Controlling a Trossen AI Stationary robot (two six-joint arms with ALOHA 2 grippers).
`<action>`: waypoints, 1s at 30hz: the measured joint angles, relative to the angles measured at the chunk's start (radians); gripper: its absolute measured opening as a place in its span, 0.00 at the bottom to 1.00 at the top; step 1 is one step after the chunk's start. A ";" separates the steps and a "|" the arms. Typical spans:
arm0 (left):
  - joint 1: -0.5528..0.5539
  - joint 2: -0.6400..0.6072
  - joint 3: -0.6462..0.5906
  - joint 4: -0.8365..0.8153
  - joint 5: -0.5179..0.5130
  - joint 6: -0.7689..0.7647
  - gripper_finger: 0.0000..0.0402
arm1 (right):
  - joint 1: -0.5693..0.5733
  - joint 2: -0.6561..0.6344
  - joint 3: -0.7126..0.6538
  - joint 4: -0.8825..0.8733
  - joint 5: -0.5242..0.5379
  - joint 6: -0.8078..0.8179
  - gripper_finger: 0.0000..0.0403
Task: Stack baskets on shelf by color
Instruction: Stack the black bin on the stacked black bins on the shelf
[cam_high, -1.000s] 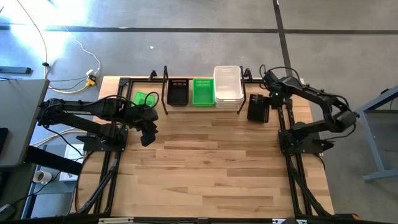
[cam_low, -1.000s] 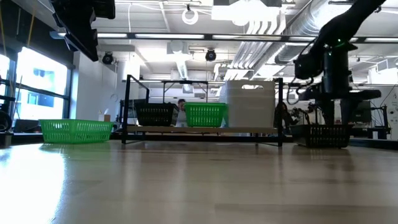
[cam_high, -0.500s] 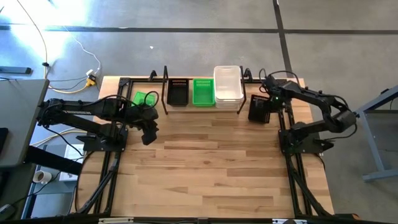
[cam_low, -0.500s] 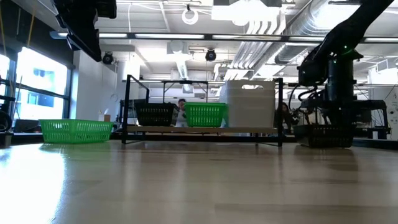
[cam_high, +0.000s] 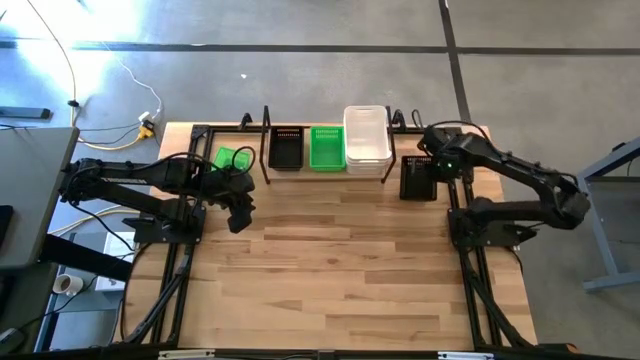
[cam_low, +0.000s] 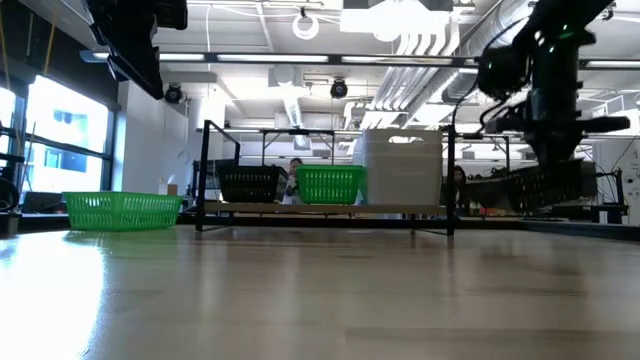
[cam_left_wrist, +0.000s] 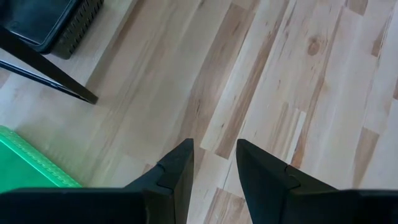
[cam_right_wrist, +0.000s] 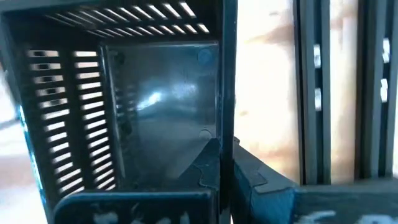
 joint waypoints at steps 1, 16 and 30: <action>0.000 0.000 0.000 0.000 0.000 -0.001 0.28 | 0.033 -0.020 0.007 -0.024 0.007 0.036 0.00; -0.001 0.000 0.000 -0.002 0.038 -0.003 0.42 | 0.620 -0.094 0.040 -0.123 0.003 0.628 0.00; -0.003 0.000 0.000 0.104 0.049 -0.028 0.46 | 0.957 0.141 0.040 0.328 0.042 0.845 0.00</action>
